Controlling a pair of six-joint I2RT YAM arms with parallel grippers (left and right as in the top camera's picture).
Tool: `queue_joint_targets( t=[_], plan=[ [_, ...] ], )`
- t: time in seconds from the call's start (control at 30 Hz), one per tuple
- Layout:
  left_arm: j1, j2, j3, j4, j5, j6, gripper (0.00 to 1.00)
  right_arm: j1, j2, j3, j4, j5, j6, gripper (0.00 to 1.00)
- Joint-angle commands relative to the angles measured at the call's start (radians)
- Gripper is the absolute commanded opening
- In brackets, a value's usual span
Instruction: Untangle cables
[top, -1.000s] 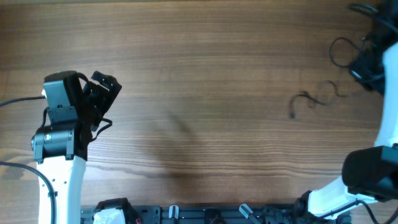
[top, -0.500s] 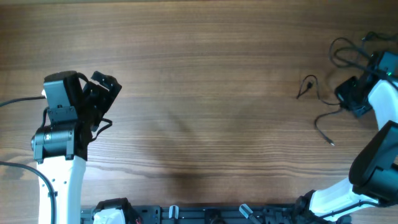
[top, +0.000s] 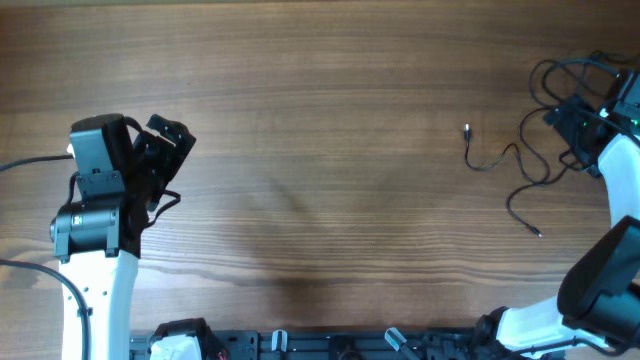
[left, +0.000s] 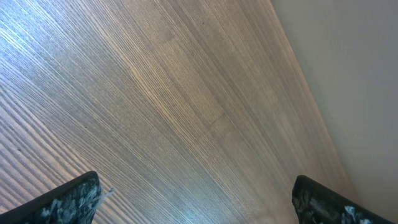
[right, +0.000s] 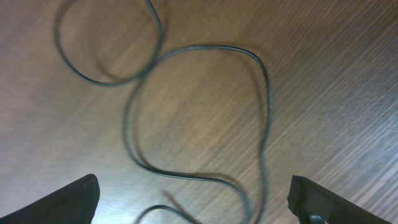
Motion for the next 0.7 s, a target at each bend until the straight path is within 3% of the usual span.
queue_joint_targets(
  t=[0.0, 0.07, 0.17, 0.23, 0.4, 0.5, 0.6, 0.67],
  plan=[
    [0.001, -0.009, 0.000, 0.002, 0.005, 0.016, 1.00, -0.003, 0.096, 0.012, -0.019, 0.053, -0.168, 0.98],
    [0.001, -0.009, 0.000, 0.002, 0.005, 0.016, 1.00, -0.003, 0.142, -0.001, -0.012, 0.053, -0.237, 0.81],
    [0.001, -0.009, 0.000, 0.002, 0.005, 0.016, 1.00, -0.003, 0.204, -0.005, -0.036, 0.053, -0.263, 0.71],
    [0.001, -0.009, 0.000, 0.002, 0.005, 0.016, 1.00, -0.003, 0.229, -0.009, -0.062, 0.041, -0.261, 0.52],
    [0.001, -0.009, 0.000, 0.002, 0.005, 0.016, 1.00, -0.003, 0.234, -0.084, -0.064, 0.039, -0.253, 0.43],
    [0.001, -0.009, 0.000, 0.002, 0.005, 0.016, 1.00, -0.003, 0.234, -0.137, -0.089, 0.032, -0.139, 0.07],
    [0.001, -0.009, 0.000, 0.002, 0.005, 0.016, 1.00, 0.000, 0.234, -0.193, -0.095, -0.101, -0.099, 0.05],
    [0.001, -0.009, 0.000, 0.002, 0.005, 0.016, 1.00, 0.009, 0.234, -0.224, -0.135, -0.116, 0.031, 0.05]
  ],
)
